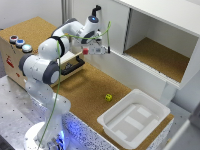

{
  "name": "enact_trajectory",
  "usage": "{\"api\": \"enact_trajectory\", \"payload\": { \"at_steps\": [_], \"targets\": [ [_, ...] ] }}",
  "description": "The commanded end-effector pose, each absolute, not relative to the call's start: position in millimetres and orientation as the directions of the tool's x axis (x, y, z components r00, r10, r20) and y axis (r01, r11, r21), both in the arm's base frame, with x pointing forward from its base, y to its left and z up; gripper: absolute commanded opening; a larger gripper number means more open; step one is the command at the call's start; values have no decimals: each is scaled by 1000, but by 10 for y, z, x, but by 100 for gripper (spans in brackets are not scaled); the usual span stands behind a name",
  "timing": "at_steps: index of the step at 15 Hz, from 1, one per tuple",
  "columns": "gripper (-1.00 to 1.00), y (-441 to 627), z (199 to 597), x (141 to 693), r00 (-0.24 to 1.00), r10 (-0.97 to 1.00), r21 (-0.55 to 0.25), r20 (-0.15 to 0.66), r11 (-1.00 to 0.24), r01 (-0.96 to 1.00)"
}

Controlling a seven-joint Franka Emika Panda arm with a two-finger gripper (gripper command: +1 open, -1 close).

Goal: Place the pink object in the drawer

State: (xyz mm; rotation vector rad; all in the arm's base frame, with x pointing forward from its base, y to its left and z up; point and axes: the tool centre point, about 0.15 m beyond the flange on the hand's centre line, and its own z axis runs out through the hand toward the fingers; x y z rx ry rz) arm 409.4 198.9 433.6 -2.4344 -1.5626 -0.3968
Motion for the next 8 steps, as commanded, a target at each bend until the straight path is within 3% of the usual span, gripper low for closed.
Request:
{"api": "enact_trajectory", "payload": {
  "at_steps": [1, 5, 8],
  "targets": [
    [-100, 2579, 4029, 3836, 215, 895, -43, 392, -216, 976],
    [-100, 2973, 3858, 3746, 96, 910, -65, 403, -76, 995],
    [-100, 3208, 3675, 3724, 14, 924, -26, 382, -4, 1000]
  ]
}}
